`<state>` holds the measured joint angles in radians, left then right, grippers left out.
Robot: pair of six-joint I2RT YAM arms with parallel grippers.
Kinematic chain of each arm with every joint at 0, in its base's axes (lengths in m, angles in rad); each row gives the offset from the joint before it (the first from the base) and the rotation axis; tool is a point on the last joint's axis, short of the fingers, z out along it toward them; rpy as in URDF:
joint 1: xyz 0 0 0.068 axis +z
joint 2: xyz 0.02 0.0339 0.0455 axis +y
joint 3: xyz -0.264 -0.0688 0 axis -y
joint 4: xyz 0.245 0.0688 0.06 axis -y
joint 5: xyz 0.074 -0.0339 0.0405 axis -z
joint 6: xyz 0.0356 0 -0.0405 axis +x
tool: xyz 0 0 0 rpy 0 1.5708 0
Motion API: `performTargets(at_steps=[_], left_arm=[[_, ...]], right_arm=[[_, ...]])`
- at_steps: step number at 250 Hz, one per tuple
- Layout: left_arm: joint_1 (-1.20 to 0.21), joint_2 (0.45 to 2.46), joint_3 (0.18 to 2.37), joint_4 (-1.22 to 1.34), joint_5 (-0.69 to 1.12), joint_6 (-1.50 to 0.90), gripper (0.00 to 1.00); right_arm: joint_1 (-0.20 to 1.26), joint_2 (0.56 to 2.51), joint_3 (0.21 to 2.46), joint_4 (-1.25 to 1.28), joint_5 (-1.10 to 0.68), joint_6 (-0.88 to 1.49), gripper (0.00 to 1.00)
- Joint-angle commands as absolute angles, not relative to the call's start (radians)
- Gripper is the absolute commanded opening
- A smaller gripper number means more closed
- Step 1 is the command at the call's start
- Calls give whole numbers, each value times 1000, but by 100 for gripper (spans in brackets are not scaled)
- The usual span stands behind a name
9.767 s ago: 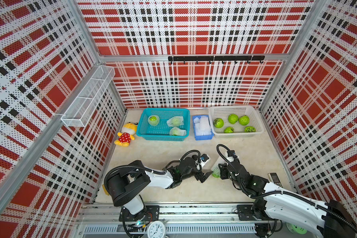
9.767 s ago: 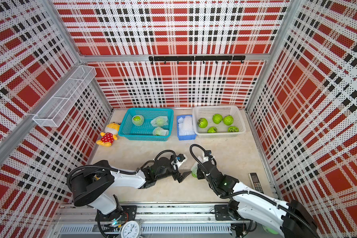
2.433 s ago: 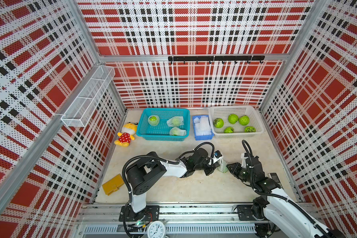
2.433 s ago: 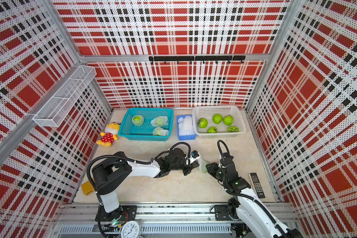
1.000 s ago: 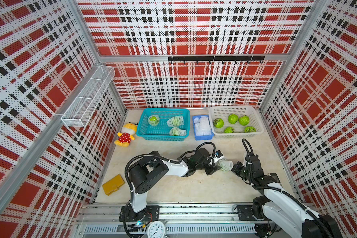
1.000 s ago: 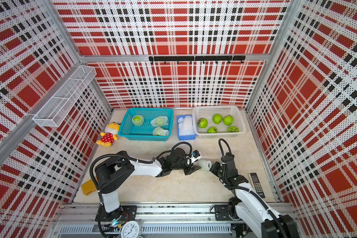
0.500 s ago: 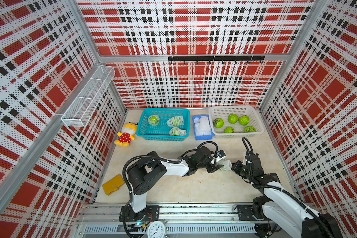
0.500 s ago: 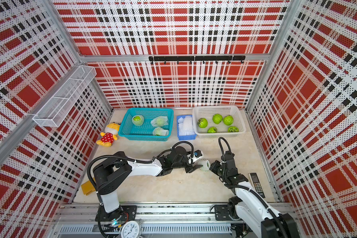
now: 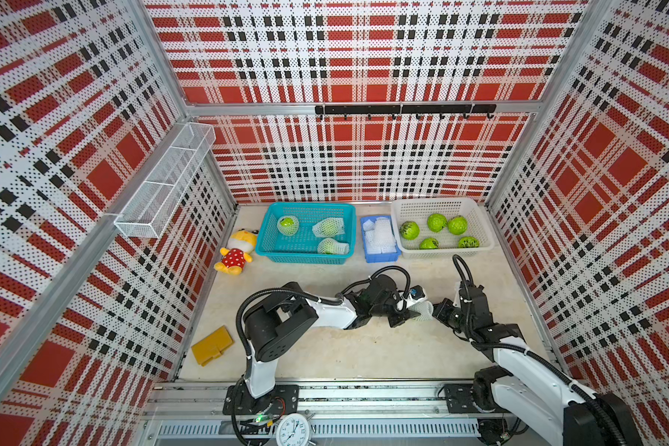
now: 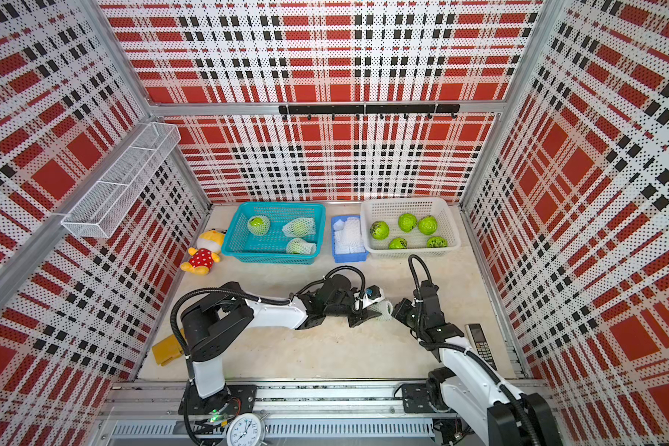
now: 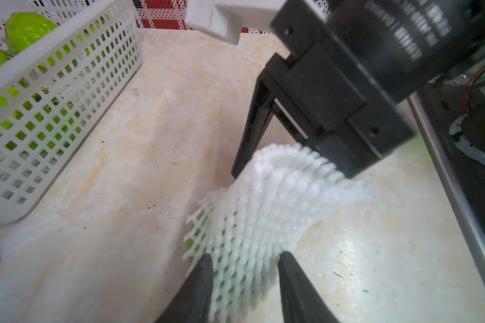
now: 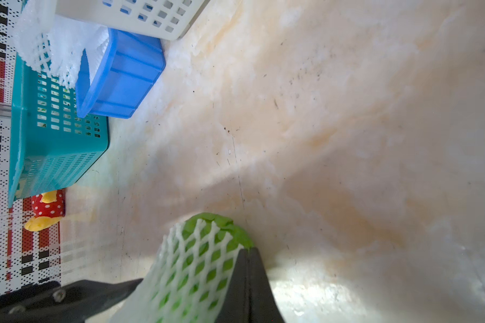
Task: Sleeve custard apples in foam nets
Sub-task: Put on the foam net on the custard apple.
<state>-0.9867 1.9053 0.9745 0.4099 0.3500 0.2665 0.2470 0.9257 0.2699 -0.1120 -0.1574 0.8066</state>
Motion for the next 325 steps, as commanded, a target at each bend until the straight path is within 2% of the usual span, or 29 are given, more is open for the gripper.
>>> performTargets(at_steps=[1,55,112,205,273,325], left_arm=[[-980,1927,998,408,391,270,36],[-976,1938,1000,408,383,268,16],[-971,1944,991,408,370,265,5],[-961,1959,969,409,363,258,9],[-959,1958,956,415,364,256,9],[-947,1957,947,400,334,244,14]], right_arm=[[244,938,300,-68,-166,799,0],[245,946,303,-66,-167,797,0],[245,960,307,-57,-158,795,0],[244,1042,329,-76,-87,783,0],[244,1091,343,-66,-51,773,0],[244,1129,353,-47,-38,769,0]])
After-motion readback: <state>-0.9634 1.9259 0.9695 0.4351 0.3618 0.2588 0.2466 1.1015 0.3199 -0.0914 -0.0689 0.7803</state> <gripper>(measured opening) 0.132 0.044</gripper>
